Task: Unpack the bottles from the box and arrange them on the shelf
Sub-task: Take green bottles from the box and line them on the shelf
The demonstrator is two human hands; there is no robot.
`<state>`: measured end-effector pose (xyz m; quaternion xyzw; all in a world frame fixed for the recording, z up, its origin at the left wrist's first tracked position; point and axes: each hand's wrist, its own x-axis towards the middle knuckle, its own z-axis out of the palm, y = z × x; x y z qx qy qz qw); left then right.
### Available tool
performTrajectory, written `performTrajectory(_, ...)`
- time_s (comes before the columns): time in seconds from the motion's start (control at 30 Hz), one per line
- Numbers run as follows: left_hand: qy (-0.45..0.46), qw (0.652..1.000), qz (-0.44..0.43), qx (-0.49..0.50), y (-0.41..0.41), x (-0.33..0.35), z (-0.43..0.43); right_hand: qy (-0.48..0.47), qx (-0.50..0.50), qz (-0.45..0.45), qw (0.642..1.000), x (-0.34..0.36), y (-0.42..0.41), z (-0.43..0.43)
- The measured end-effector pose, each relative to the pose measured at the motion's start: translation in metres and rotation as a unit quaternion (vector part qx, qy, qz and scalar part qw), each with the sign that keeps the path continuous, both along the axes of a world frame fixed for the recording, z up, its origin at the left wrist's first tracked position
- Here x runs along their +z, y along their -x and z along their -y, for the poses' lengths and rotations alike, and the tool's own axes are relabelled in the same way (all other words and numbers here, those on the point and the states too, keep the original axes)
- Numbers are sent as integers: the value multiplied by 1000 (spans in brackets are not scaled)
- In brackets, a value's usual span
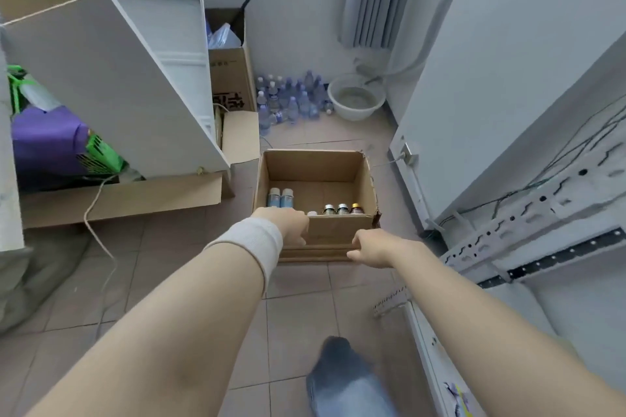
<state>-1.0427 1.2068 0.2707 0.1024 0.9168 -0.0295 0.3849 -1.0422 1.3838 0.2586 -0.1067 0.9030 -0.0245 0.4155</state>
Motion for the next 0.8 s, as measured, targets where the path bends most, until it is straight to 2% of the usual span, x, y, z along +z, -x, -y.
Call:
performTrajectory(0.2, -83, 992, 30, 91, 67, -27, 2, -57, 46, 21, 997, -33, 94, -8)
performTrajectory(0.4, -33, 988, 111, 102, 115, -79, 43, -20, 101, 75, 992, -77, 153, 39)
performTrajectory(0.6, -86, 980, 120, 136, 189, -150, 63, -11, 39, 95, 995, -141, 205, 61)
performTrajectory(0.7, -111, 970, 162, 146, 211, -188, 60, -24, 9, 114, 993, -173, 223, 54)
performTrajectory(0.8, -127, 956, 207, 163, 229, -229, 51, -12, -78, 97, 992, -207, 244, 41)
